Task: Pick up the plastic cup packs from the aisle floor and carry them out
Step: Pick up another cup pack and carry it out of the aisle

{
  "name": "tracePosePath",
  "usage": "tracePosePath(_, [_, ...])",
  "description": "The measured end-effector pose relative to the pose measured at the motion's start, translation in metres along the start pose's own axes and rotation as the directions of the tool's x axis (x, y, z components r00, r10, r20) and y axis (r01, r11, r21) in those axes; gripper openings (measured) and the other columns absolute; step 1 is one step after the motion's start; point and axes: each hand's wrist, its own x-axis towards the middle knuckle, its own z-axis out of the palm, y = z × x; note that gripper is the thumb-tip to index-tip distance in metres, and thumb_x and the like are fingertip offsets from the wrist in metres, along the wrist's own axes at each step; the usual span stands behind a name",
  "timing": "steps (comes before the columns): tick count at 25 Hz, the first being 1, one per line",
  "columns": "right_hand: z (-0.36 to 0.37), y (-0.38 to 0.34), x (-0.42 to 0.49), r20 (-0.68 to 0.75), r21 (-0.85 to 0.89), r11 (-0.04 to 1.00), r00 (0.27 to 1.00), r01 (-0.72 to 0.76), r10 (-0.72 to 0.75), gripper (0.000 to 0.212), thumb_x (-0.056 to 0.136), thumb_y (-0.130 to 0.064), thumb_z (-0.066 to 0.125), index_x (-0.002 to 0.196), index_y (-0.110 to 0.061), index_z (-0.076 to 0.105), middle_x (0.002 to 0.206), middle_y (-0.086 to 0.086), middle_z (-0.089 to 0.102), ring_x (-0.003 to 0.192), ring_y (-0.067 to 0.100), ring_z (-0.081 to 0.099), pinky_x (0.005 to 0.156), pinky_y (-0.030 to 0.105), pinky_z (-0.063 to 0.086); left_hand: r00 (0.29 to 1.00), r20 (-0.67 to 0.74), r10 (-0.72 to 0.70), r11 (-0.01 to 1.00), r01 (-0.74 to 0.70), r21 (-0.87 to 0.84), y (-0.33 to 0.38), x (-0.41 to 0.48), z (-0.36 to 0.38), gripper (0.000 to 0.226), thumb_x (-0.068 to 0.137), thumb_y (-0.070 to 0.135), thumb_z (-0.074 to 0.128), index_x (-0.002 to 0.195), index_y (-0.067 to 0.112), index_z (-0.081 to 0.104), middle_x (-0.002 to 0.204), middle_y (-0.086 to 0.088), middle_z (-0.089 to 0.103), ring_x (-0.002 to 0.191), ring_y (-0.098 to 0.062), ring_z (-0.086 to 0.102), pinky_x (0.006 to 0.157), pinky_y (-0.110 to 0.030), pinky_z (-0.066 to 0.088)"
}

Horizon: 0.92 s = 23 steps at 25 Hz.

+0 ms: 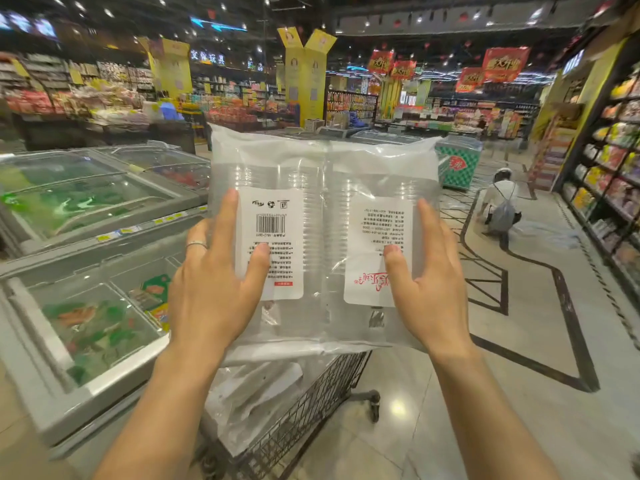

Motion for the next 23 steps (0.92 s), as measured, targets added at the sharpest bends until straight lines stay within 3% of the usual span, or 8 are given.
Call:
tracePosePath(8, [0.124,0.047,0.129,0.077,0.017,0.999,0.996,0.032,-0.033,0.067,0.091,-0.05,0.043,0.152,-0.042,0.017,0.159,-0.007,0.023,0.142,0.009,0.024,0.099,0.027,0.027,0.996,0.001,-0.093,0.994,0.093,0.051,-0.049,0.121,0.086,0.068,0.095,0.052,0.045,0.151,0.05,0.007,0.15,-0.011,0.035,0.119,-0.038,0.05,0.089,-0.047,0.043])
tracePosePath(15, [0.212,0.087,0.189,0.201,0.092,0.994,0.976,0.063,-0.081,0.065,0.098,-0.039,0.051,0.154,-0.036,0.018,0.159,-0.005,0.022,0.144,0.01,0.022,0.101,0.028,0.023,0.977,-0.026,-0.211,0.967,0.213,0.139,-0.089,0.168,0.144,0.068,0.093,0.055,0.042,0.149,0.054,0.005,0.154,-0.011,0.031,0.127,-0.036,0.047,0.095,-0.05,0.042])
tracePosePath(18, [0.259,0.106,0.215,0.297,0.168,0.981,0.944,0.098,-0.145,0.065,0.098,-0.037,0.051,0.154,-0.034,0.019,0.158,-0.005,0.024,0.132,-0.004,0.023,0.101,0.027,0.023,0.954,-0.078,-0.29,0.932,0.3,0.201,-0.107,0.179,0.172,0.068,0.093,0.055,0.043,0.149,0.054,0.005,0.152,-0.014,0.034,0.126,-0.038,0.047,0.096,-0.051,0.042])
tracePosePath(23, [0.335,0.138,0.25,0.488,0.262,0.962,0.849,0.078,-0.202,0.065,0.098,-0.035,0.051,0.154,-0.037,0.017,0.159,-0.007,0.023,0.142,0.006,0.021,0.099,0.025,0.023,0.879,-0.155,-0.452,0.826,0.478,0.299,-0.129,0.187,0.212,0.07,0.093,0.058,0.041,0.151,0.051,0.003,0.151,-0.016,0.035,0.124,-0.038,0.05,0.091,-0.049,0.044])
